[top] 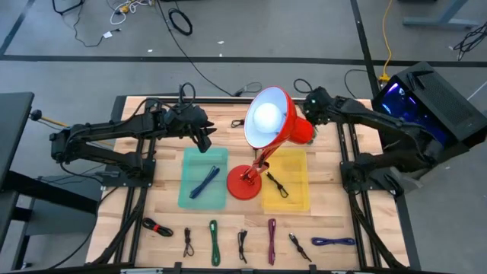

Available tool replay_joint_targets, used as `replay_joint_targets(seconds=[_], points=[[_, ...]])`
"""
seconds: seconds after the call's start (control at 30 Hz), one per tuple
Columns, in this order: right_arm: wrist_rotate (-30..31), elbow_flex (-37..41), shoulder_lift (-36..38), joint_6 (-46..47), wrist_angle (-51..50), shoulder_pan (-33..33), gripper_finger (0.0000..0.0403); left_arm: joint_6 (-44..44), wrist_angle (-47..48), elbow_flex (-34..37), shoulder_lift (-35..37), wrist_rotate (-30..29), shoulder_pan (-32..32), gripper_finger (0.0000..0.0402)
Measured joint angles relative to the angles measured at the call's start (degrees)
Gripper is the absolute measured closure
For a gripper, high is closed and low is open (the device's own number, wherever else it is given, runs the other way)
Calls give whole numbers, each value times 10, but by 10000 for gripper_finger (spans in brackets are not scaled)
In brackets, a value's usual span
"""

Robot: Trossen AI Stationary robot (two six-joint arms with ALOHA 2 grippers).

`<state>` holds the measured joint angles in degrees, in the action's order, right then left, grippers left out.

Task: Pick & Place USB Port
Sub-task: Put the right green patterned charger cable into the blue bin

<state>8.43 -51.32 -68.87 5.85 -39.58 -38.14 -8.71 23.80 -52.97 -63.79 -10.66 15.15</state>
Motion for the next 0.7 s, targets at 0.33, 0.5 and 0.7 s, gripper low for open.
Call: replay_joint_targets(seconds=[0.33,0.5,0.7], points=[[-76,-7,81,18,142,164,403,4,-129,0,0,93,0,289],[-65,-7,76,-4,248,246,403,3,-157,0,0,111,0,289],[-33,-7,67,-45,374,307,403,-7,-205,0,-20,158,0,289]])
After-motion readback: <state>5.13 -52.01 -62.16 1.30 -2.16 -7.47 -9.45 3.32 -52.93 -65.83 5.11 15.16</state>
